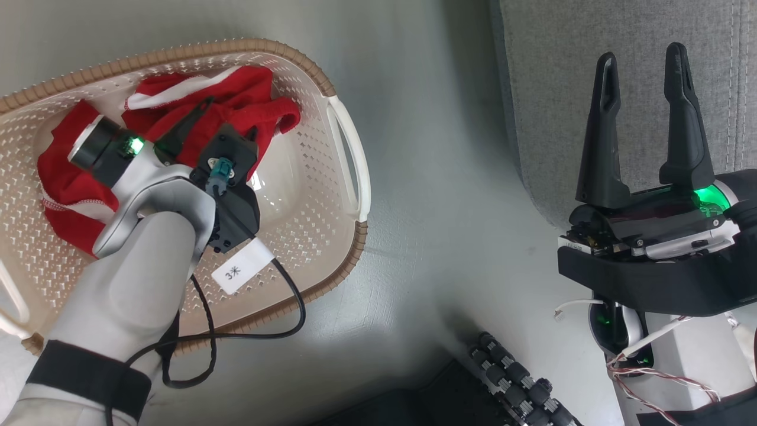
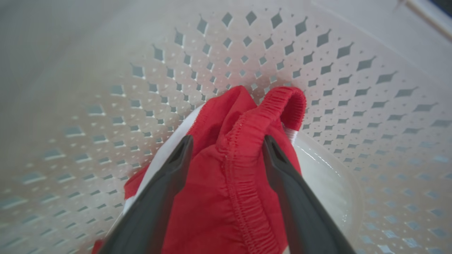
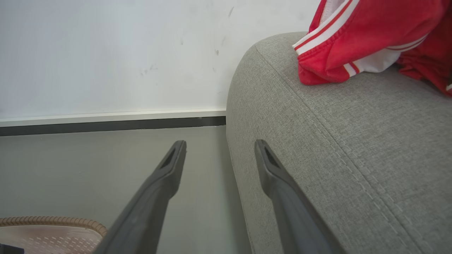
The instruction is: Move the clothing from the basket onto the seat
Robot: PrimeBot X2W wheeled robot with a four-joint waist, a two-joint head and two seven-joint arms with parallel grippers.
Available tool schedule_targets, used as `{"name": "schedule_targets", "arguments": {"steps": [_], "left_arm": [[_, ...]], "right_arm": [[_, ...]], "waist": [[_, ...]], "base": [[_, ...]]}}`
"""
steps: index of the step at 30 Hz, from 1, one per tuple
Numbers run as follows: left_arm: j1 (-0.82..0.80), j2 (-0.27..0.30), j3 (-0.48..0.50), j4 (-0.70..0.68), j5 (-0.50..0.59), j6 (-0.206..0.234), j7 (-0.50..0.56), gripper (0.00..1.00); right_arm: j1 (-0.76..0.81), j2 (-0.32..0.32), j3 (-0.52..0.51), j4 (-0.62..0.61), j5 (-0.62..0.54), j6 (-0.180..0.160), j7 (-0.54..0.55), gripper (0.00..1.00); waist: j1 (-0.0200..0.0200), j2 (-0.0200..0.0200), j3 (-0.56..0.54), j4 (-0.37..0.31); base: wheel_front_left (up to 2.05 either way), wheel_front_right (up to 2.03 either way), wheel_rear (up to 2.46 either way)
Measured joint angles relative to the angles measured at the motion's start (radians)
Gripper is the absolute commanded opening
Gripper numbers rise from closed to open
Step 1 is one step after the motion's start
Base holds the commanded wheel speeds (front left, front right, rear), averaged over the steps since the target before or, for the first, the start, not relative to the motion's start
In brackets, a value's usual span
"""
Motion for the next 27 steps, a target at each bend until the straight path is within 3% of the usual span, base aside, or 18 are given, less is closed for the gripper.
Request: {"name": "schedule_targets", "arguments": {"steps": [7, 8, 9, 12, 19, 27], "left_arm": [[-0.022, -0.019, -0.008, 0.063, 0.017, 0.022, -0.005, 1.00], [-0.024, -0.021, -0.008, 0.073, 0.017, 0.024, -0.005, 0.93], [-0.027, -0.025, -0.009, 0.080, 0.017, 0.028, -0.005, 0.56], [-0.049, -0.036, -0.010, 0.101, 0.018, 0.035, -0.008, 0.00], [-0.061, -0.048, 0.000, 0.132, 0.008, 0.036, -0.043, 0.00], [-0.052, -0.053, 0.071, 0.122, -0.091, 0.030, -0.155, 0.00]], "right_arm": [[0.001, 0.000, 0.004, 0.000, 0.001, -0.006, 0.000, 1.00], [0.002, 0.000, 0.005, 0.000, 0.001, -0.006, 0.000, 1.00], [0.002, 0.000, 0.005, 0.000, 0.001, -0.007, 0.000, 1.00], [0.003, 0.000, 0.007, 0.000, 0.002, -0.013, 0.000, 1.00], [0.002, 0.000, 0.010, 0.002, 0.008, -0.015, 0.000, 1.00], [-0.025, 0.001, 0.034, 0.031, 0.031, -0.020, 0.000, 1.00]], "waist": [[0.0000, 0.0000, 0.005, 0.001], [0.0000, 0.0000, 0.005, 0.001], [0.0000, 0.0000, 0.006, 0.001], [0.0000, -0.0001, 0.007, 0.003], [-0.0001, 0.0000, 0.009, 0.007], [0.0000, 0.0000, -0.006, 0.007]], "base": [[0.00, 0.00, 0.00], [0.00, 0.00, 0.00], [0.00, 0.00, 0.00], [0.00, 0.00, 0.00], [0.00, 0.00, 0.00], [0.00, 0.00, 0.00]]}}
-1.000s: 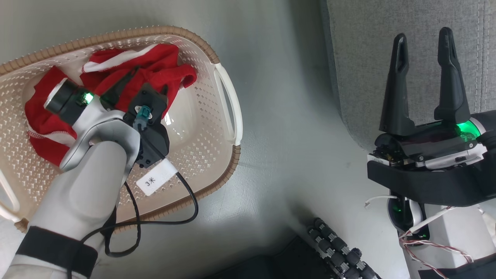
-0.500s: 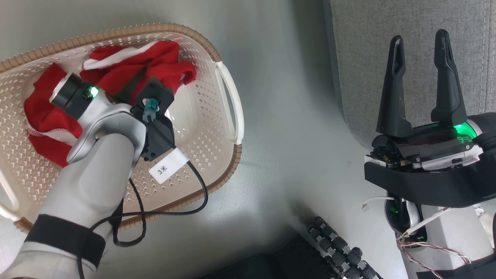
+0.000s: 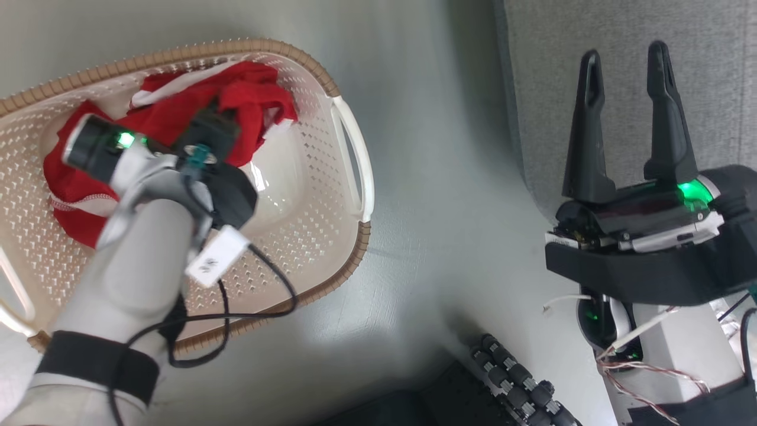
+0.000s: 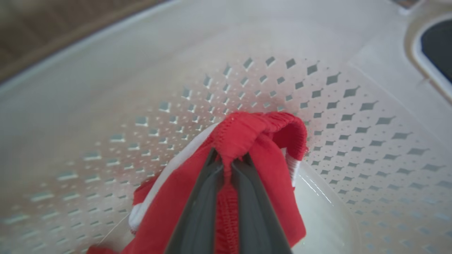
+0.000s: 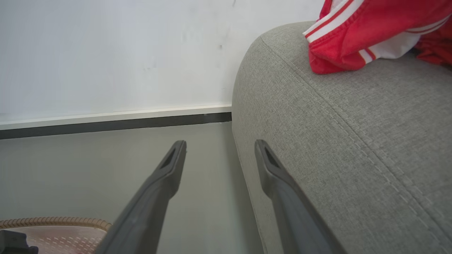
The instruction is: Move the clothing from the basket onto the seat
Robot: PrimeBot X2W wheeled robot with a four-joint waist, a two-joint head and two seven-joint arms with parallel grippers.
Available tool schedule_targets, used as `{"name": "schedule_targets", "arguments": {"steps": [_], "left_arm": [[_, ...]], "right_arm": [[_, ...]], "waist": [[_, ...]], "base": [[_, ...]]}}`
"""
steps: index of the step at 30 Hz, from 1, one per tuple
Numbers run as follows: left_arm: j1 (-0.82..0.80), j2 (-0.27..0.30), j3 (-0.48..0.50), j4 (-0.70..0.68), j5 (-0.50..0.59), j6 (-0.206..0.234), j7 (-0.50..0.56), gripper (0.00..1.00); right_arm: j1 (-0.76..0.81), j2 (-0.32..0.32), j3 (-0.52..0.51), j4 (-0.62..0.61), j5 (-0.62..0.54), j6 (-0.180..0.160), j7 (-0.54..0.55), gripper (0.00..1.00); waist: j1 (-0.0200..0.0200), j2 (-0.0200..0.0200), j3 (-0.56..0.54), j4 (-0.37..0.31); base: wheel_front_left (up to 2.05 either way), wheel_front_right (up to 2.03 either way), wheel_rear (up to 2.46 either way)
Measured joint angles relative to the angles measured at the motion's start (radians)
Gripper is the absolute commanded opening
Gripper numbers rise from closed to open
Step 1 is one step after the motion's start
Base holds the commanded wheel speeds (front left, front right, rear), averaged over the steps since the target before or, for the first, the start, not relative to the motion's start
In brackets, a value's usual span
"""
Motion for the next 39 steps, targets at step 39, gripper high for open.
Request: {"name": "schedule_targets", "arguments": {"steps": [39], "left_arm": [[0.271, 0.040, 0.076, -0.487, -0.195, -0.067, -0.030, 0.00]], "right_arm": [[-0.049, -0.029, -0.063, 0.382, 0.013, 0.092, 0.000, 1.00]], "waist": [[-0.0001, 0.0000, -0.453, 0.161]], "base": [[0.00, 0.00, 0.00]]}}
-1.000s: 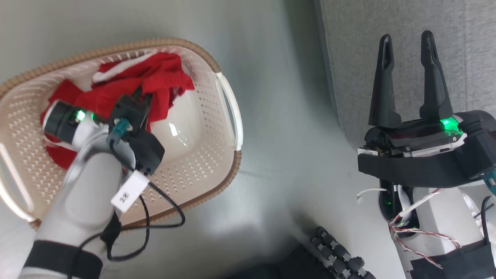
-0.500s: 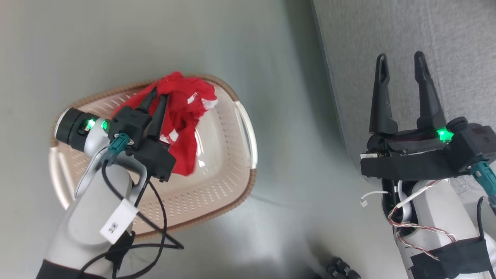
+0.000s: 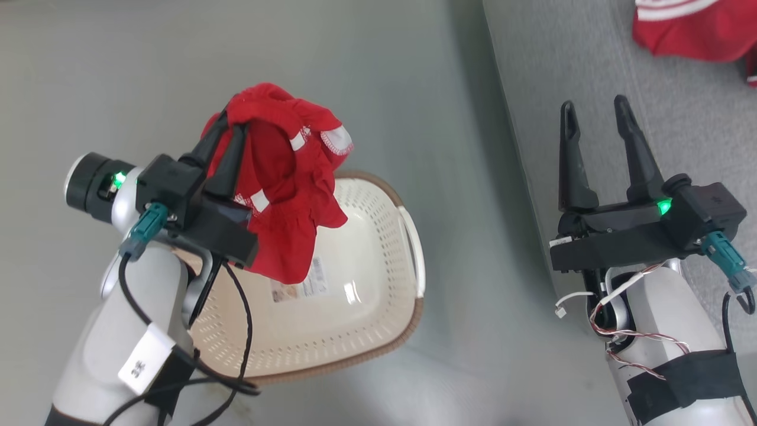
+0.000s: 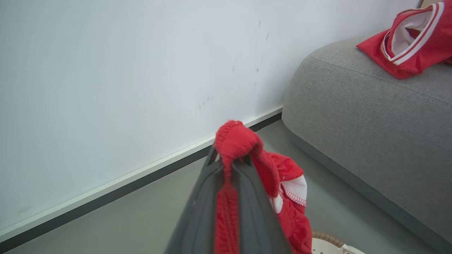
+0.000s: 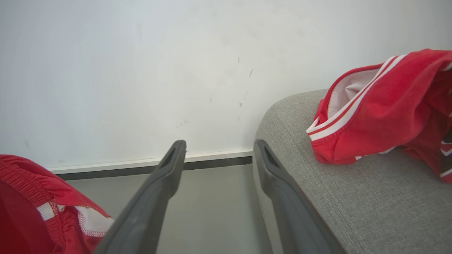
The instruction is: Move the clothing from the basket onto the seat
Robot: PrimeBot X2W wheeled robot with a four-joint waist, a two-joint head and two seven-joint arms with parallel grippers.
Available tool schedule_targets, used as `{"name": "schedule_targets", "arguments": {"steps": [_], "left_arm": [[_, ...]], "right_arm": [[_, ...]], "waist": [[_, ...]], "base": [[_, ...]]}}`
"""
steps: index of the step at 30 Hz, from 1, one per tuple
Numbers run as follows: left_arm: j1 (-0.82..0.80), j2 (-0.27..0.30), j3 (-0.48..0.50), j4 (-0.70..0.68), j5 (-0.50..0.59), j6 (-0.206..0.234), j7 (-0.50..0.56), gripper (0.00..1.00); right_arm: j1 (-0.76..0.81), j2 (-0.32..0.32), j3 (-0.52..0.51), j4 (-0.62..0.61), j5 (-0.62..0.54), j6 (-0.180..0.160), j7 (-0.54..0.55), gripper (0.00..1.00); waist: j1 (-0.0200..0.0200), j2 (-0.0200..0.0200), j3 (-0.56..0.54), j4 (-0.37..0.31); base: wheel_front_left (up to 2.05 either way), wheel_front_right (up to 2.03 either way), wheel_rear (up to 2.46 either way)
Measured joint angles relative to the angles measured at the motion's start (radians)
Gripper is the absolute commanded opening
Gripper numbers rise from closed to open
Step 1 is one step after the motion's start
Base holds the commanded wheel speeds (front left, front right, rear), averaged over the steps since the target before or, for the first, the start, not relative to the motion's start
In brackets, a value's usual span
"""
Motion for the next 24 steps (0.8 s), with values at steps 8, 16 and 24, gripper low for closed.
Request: {"name": "schedule_targets", "arguments": {"steps": [8, 16, 24], "left_arm": [[0.062, 0.002, 0.015, -0.043, -0.038, -0.007, 0.000, 0.00], [0.142, 0.019, 0.034, -0.070, -0.059, -0.007, 0.000, 0.00], [0.214, 0.023, 0.036, -0.079, -0.068, -0.007, 0.000, 0.00]], "right_arm": [[-0.002, -0.006, 0.001, 0.087, -0.001, 0.030, 0.000, 1.00], [0.045, -0.004, 0.008, 0.156, 0.001, 0.051, 0.000, 1.00], [0.096, 0.000, 0.046, 0.216, 0.001, 0.074, 0.000, 1.00]], "waist": [[-0.0001, -0.0001, -0.120, 0.047], [0.0000, -0.0001, -0.242, 0.086], [0.0000, -0.0001, -0.365, 0.113]], "base": [[0.00, 0.00, 0.00], [0.00, 0.00, 0.00], [0.00, 0.00, 0.00]]}}
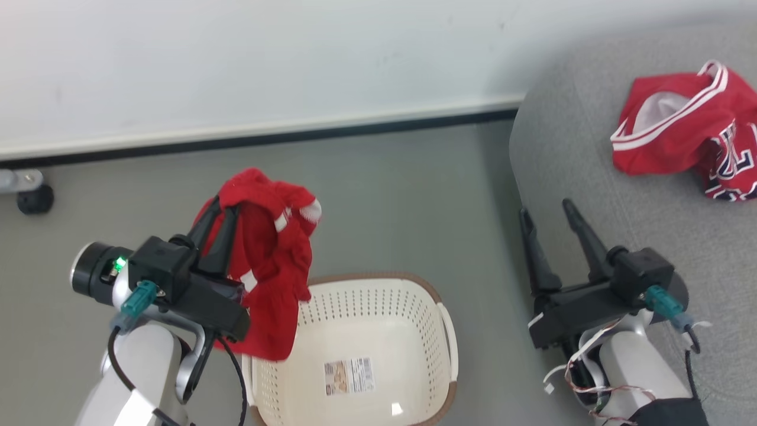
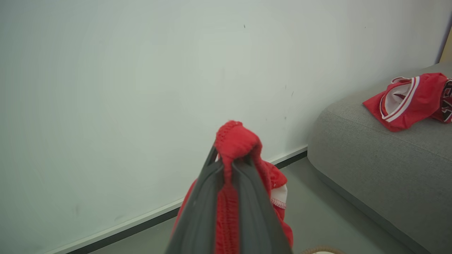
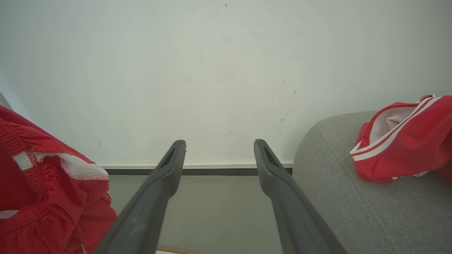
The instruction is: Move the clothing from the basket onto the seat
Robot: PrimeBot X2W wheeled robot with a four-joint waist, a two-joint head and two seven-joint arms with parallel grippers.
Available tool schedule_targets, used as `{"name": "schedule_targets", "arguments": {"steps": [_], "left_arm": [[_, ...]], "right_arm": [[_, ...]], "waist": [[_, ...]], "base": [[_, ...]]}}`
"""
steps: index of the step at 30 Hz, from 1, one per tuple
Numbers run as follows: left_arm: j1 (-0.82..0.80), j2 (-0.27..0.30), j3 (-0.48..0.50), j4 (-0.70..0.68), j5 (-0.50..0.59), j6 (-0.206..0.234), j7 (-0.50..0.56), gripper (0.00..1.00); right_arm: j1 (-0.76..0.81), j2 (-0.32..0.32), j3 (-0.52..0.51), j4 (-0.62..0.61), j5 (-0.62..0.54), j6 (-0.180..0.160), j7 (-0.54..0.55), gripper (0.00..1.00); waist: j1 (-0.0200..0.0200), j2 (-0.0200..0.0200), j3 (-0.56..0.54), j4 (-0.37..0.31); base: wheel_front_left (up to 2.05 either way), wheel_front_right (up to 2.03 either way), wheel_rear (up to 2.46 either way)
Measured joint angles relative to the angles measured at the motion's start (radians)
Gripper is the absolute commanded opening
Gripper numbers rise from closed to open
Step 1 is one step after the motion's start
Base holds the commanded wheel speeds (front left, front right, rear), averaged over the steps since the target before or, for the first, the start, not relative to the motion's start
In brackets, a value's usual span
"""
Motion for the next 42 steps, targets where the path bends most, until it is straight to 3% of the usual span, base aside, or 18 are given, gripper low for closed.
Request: {"name": "schedule_targets", "arguments": {"steps": [9, 18, 31, 38, 39, 40, 42], "left_arm": [[0.028, -0.016, -0.035, -0.003, -0.002, 0.000, 0.011, 0.00], [0.083, -0.042, -0.091, -0.086, -0.020, -0.001, 0.054, 0.00], [0.086, -0.070, -0.177, -0.219, -0.019, -0.006, 0.116, 0.00], [0.107, -0.066, -0.200, -0.304, -0.018, -0.007, 0.136, 0.00], [0.113, -0.065, -0.206, -0.312, -0.018, -0.007, 0.142, 0.00], [0.113, -0.065, -0.206, -0.312, -0.018, -0.007, 0.142, 0.00], [0.119, -0.065, -0.211, -0.325, -0.018, -0.007, 0.149, 0.00]], "right_arm": [[0.022, 0.008, 0.086, 0.071, 0.000, 0.035, 0.000, 1.00], [-0.006, 0.015, 0.245, 0.145, 0.003, 0.060, 0.000, 1.00], [-0.144, 0.016, 0.504, 0.254, 0.086, 0.060, 0.001, 1.00], [-0.194, 0.015, 0.590, 0.319, 0.141, 0.060, 0.001, 1.00], [-0.199, 0.015, 0.604, 0.325, 0.149, 0.060, 0.001, 0.97], [-0.199, 0.015, 0.604, 0.325, 0.149, 0.060, 0.001, 0.53], [-0.210, 0.016, 0.624, 0.329, 0.162, 0.060, 0.001, 0.24]], "waist": [[0.0001, 0.0001, -0.138, 0.011], [0.0000, 0.0000, -0.259, 0.007], [0.0002, 0.0002, -0.280, 0.039], [0.0002, 0.0003, -0.278, 0.052], [0.0002, 0.0002, -0.278, 0.054], [0.0002, 0.0002, -0.278, 0.054], [0.0002, 0.0002, -0.277, 0.057]], "base": [[0.00, 0.00, 0.00], [0.00, 0.00, 0.00], [0.00, 0.00, 0.00], [0.00, 0.00, 0.00], [0.00, 0.00, 0.00], [0.00, 0.00, 0.00], [0.00, 0.00, 0.00]]}}
